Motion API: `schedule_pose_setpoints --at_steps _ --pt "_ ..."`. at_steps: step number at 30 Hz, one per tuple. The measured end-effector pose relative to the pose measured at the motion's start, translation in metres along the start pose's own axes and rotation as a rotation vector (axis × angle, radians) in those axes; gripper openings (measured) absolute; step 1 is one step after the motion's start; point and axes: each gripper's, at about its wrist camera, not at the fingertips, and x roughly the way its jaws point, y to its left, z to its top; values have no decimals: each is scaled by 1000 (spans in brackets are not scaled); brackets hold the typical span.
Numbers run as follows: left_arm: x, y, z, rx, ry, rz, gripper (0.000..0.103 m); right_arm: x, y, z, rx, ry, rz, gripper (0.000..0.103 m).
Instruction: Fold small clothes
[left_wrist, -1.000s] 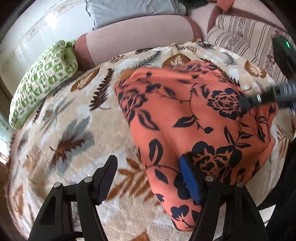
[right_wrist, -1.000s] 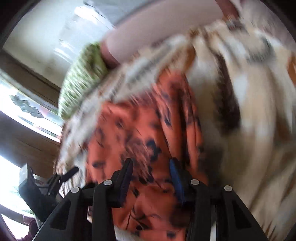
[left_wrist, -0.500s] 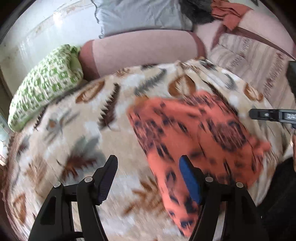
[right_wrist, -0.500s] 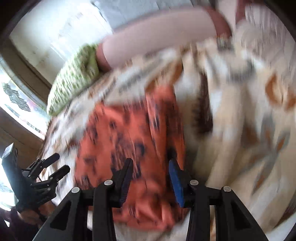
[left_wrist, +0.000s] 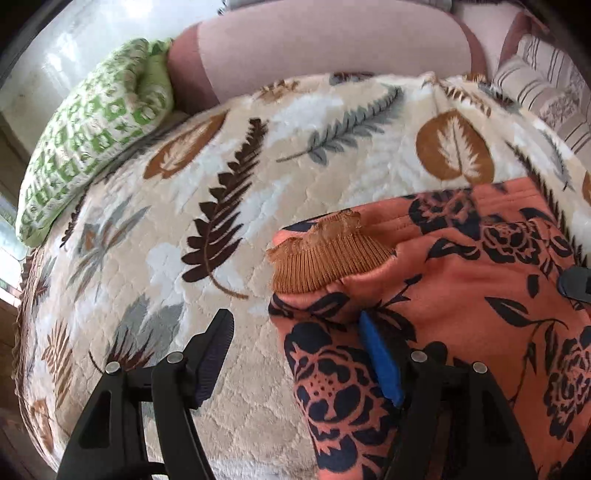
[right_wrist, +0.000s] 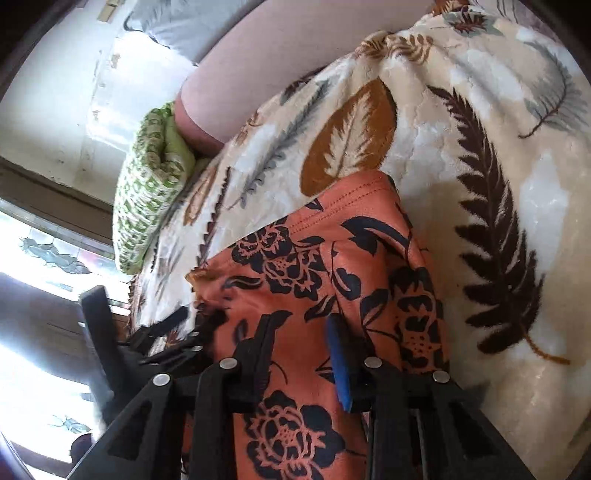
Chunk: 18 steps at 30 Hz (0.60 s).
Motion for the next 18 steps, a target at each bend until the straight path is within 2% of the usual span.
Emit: schedule_pose_setpoints --at_steps 4,6,9,11,13,14,15,16,18 --pt "-45 8 -20 -18 -61 -54 71 -32 11 -14 -53 -38 30 35" --pt "-67 6 -34 8 -88 -86 71 -55 20 -33 -92 -62 64 35" --pt "-91 -4 -64 69 -100 -112 71 -70 30 -63 -129 -51 72 34" --pt "-95 -14 -85 116 -85 -144 72 -69 28 -86 -125 5 44 34" --pt "-86 -26 -109 167 -68 -121 73 -49 15 -105 -72 132 -48 35" --pt "-84 -26 -114 163 -74 -120 73 -41 7 -113 -31 171 -34 35" --pt "-85 -25 -117 136 -86 -121 73 -40 1 -122 12 173 21 35" --pt "-87 -23 -116 115 -81 -128 73 -44 -3 -130 33 162 38 35" --pt "-92 -19 -112 84 -64 -139 73 -49 1 -137 1 161 13 35"
